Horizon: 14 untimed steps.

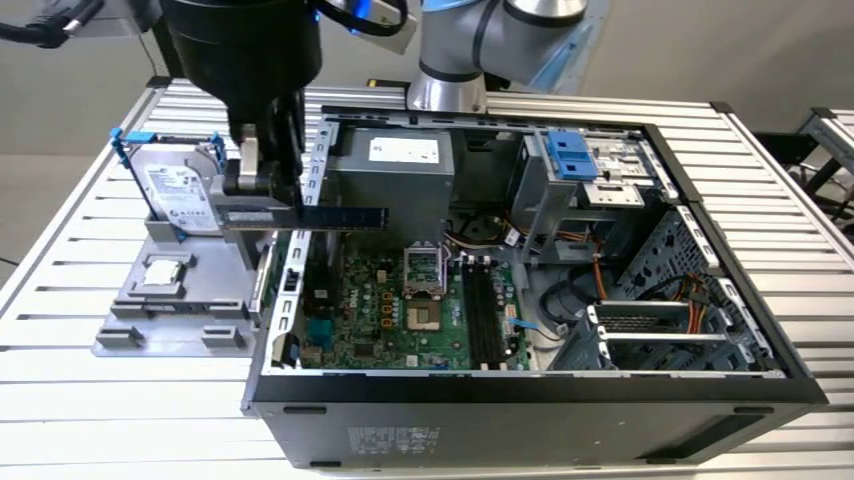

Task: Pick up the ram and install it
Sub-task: 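Pick up the ram and move it above insertion slot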

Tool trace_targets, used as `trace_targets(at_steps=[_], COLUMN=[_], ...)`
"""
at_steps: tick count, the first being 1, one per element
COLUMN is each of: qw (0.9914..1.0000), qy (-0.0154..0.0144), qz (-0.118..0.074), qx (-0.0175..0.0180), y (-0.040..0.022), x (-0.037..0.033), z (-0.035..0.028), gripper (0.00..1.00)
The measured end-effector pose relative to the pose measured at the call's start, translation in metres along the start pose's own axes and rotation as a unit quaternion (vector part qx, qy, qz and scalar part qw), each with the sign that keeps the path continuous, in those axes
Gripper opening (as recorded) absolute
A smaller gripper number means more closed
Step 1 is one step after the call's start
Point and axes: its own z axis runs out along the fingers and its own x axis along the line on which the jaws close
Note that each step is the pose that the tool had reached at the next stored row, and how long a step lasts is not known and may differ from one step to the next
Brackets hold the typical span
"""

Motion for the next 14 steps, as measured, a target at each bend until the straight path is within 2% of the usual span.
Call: trace_targets(at_steps=[14], qw=[1.00000], qy=[0.0000], qz=[0.000], qx=[-0.0010], y=[-0.0620], x=[-0.0004], z=[-0.0005], gripper=[0.00])
